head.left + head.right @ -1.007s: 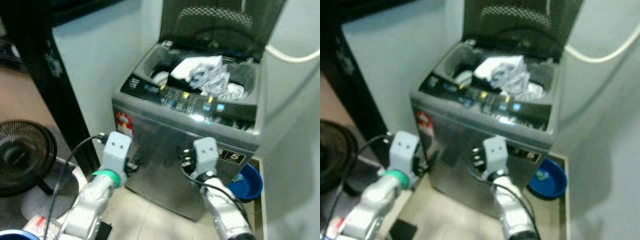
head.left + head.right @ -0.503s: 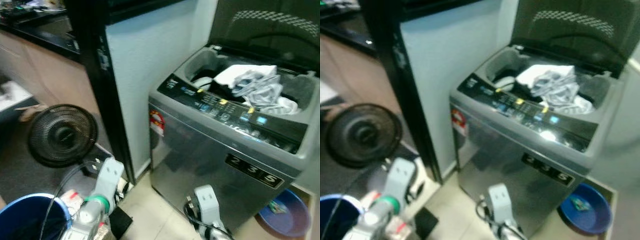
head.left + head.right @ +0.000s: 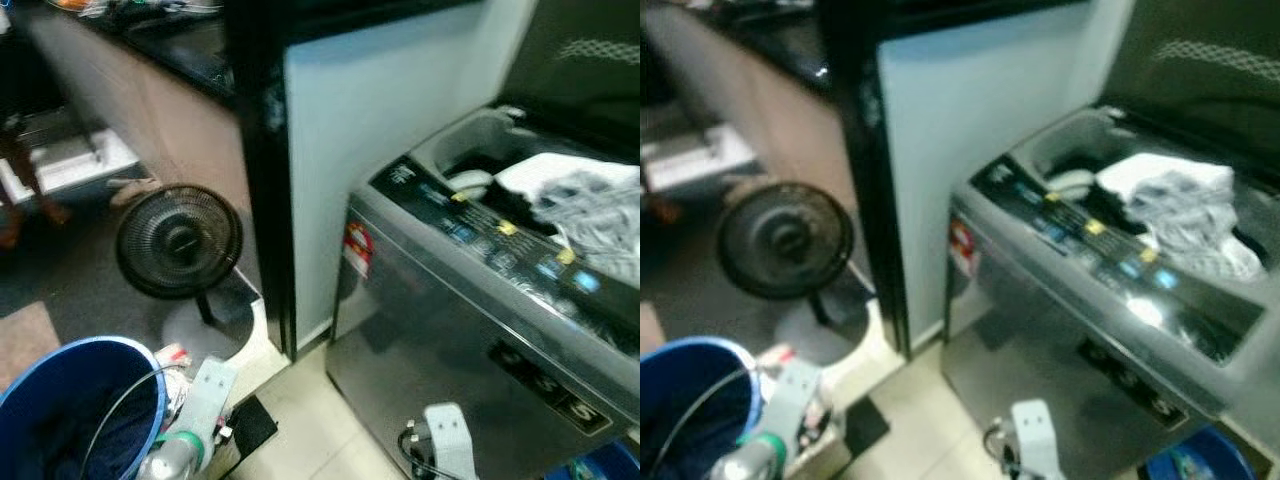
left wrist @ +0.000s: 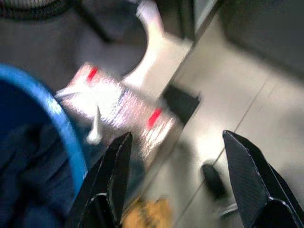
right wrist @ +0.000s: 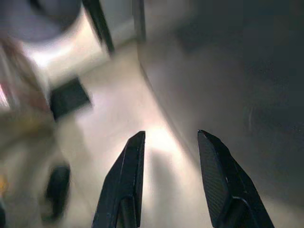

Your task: Clothes washing

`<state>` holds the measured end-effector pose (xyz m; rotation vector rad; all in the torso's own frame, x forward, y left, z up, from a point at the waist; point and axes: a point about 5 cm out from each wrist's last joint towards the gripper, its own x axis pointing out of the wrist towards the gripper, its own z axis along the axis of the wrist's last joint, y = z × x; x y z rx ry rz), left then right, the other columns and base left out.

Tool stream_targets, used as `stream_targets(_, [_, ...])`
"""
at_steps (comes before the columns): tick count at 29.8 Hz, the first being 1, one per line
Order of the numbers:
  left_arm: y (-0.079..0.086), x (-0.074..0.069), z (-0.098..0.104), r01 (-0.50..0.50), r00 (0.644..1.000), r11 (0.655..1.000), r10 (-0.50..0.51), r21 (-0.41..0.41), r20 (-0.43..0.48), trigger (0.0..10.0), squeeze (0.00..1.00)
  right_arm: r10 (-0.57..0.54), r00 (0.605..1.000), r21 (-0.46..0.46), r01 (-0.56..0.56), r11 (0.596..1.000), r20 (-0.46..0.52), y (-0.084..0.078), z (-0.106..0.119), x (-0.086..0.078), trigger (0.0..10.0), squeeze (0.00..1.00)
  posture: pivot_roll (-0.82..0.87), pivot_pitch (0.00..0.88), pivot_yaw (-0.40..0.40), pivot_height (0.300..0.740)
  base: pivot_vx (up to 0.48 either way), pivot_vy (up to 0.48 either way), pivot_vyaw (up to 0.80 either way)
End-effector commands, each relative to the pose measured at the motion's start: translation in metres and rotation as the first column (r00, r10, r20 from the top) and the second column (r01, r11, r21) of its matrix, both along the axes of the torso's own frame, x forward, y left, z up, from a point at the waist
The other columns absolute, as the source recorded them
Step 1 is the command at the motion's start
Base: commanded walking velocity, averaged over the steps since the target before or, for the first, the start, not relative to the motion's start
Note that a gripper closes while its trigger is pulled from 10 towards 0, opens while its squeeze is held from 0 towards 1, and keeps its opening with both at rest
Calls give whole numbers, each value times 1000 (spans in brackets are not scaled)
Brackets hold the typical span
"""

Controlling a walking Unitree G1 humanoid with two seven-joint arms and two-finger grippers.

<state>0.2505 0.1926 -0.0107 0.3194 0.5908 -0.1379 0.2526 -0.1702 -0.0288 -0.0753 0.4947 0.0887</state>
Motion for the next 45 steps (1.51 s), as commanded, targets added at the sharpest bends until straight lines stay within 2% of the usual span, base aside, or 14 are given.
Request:
stream_targets(1, [-6,3,1,12,1000,1000,-12,-9,23,10000,0,-22,999,1,22,1000,-47,-4,-11,-13,10000,0,-75,38,45,740,0,0,788])
stream_targets(9, [-6,17,10,14,997,1000,-13,-13,77,10000,0,-24,1000,16,24,1000,-12,1,-6,-8,10000,0,-78,43,52,740,0,0,782])
stream_targets(14, [-9,21,13,19,995,1000,-17,-21,102,10000,0,-17,1000,19,17,1000,-1,4,-5,-6,10000,0,-75,43,51,740,0,0,781])
stream_targets(28, [-8,23,14,13,992,1000,-9,-28,123,10000,0,-6,1000,22,6,1000,17,6,-1,-1,10000,0,-60,42,46,740,0,0,784])
stream_targets(34, [-3,29,21,-3,988,1000,7,-25,154,10000,0,-2,999,34,0,999,39,10,3,6,10000,0,-21,28,44,740,0,0,784])
stream_targets(45, [-4,27,19,-19,986,999,25,-36,165,10000,0,2,998,34,-5,999,66,10,9,13,10000,0,-19,26,38,740,0,0,781])
